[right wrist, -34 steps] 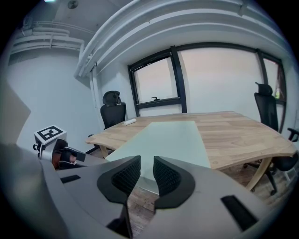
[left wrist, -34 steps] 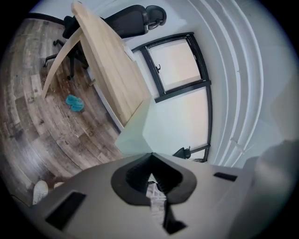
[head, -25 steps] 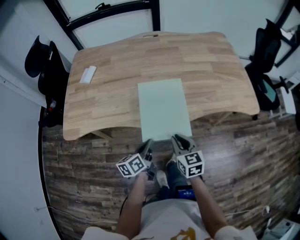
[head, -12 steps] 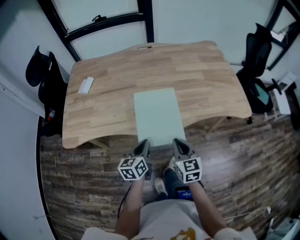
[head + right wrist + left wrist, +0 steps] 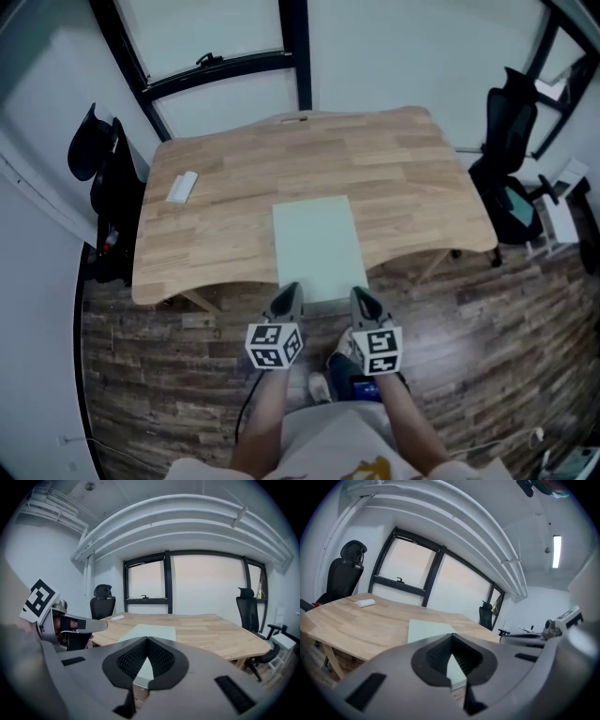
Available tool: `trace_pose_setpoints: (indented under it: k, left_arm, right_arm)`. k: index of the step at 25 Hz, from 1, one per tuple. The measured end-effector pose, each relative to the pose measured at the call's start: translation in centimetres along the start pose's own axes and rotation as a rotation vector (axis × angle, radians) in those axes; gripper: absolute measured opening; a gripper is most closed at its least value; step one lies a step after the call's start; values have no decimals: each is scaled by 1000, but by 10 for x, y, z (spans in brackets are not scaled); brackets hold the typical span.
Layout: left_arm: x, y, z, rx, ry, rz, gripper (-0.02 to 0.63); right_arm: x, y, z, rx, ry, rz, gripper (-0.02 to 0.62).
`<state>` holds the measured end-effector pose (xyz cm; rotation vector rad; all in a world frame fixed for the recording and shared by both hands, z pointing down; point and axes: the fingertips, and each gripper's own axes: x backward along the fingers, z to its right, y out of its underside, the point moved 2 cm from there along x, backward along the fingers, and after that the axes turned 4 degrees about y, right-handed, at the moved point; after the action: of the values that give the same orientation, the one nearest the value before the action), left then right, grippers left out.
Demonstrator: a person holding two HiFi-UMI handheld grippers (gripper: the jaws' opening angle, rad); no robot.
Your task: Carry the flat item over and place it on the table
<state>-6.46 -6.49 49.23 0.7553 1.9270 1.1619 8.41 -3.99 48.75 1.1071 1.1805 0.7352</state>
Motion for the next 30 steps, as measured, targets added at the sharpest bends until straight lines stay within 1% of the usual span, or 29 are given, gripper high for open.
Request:
trace_pose_setpoints:
  k: [3, 4, 7, 9, 11, 15, 21, 30]
  left_arm:
    - [4, -13, 2, -23, -15, 35, 2]
    - [5, -18, 3, -36, -23, 47, 2]
    - [8, -31, 7, -78, -38, 76, 2]
    - [10, -41, 10, -90, -37, 100, 2]
    - [11, -47, 12, -92, -32, 104, 2]
    - [11, -49, 16, -84, -8, 83, 2]
    - [16, -50, 15, -71, -20, 111, 2]
    - [16, -50, 16, -71, -17, 119, 2]
  right_arm:
    - [5, -9, -1, 8, -2, -39, 0]
    - [7, -12, -1, 12, -2, -37, 0]
    - [8, -21, 4, 20, 10, 5, 0]
    - [8, -28, 8, 22, 20, 42, 0]
    - [8, -34, 11, 20, 25, 65, -1]
    - [11, -38, 11, 27, 20, 49, -2]
    - [16, -39, 10, 18, 32, 56, -2]
    - [16, -37, 13, 24, 43, 45, -2]
